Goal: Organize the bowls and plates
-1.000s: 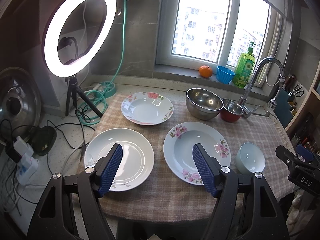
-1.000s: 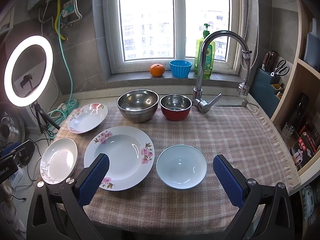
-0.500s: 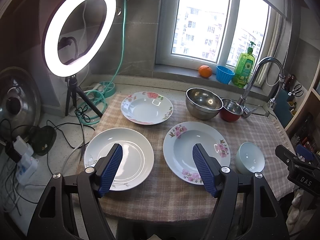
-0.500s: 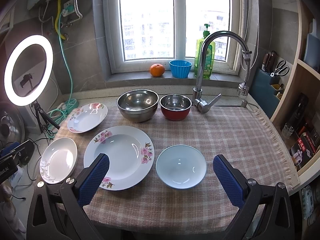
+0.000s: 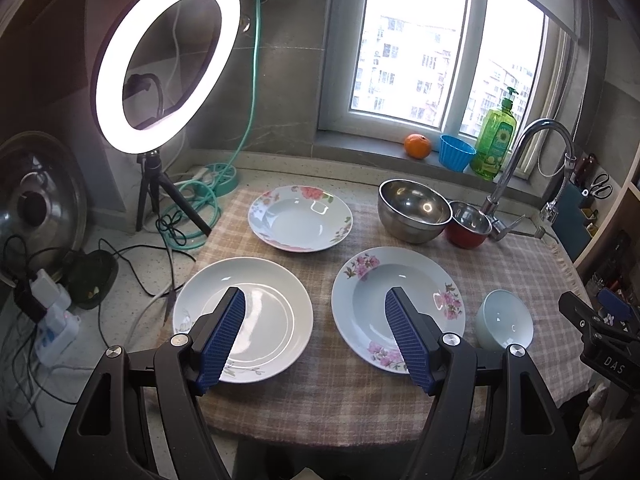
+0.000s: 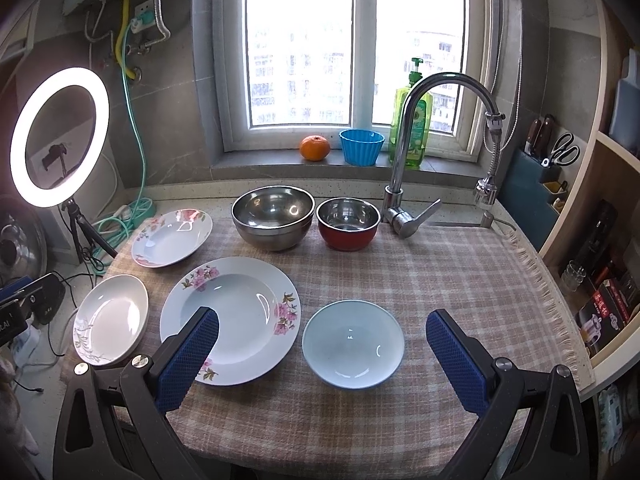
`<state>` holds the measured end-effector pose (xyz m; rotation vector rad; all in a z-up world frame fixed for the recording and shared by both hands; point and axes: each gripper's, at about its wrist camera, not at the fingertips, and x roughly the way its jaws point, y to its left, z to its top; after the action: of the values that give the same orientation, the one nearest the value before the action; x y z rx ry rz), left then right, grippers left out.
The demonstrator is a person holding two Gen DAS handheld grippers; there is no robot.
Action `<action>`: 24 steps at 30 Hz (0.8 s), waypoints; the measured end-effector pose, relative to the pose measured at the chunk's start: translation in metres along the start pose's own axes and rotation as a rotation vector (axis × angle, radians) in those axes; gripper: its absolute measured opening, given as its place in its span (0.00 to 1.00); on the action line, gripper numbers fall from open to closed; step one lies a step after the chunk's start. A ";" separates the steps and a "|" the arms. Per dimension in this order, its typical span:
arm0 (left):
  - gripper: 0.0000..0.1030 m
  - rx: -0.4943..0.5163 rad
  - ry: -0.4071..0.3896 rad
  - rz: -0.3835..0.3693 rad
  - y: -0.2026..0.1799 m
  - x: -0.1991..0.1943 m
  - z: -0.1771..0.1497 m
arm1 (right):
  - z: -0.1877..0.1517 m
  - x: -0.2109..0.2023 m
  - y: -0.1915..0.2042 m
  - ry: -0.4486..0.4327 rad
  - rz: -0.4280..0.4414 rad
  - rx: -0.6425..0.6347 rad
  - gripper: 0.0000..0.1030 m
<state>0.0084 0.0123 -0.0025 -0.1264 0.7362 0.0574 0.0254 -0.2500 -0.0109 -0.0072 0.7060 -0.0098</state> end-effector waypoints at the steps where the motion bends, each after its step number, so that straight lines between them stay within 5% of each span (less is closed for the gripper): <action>1: 0.70 -0.002 0.000 0.003 0.000 0.001 0.000 | 0.000 0.000 -0.001 -0.002 -0.001 -0.001 1.00; 11: 0.70 -0.011 0.001 0.029 -0.003 0.005 0.001 | 0.006 0.020 -0.013 0.054 0.066 0.008 1.00; 24: 0.70 -0.044 0.031 0.063 0.004 0.019 0.005 | 0.010 0.032 -0.023 0.025 0.113 -0.031 1.00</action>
<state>0.0249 0.0167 -0.0119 -0.1465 0.7698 0.1322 0.0560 -0.2733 -0.0235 0.0034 0.7307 0.1096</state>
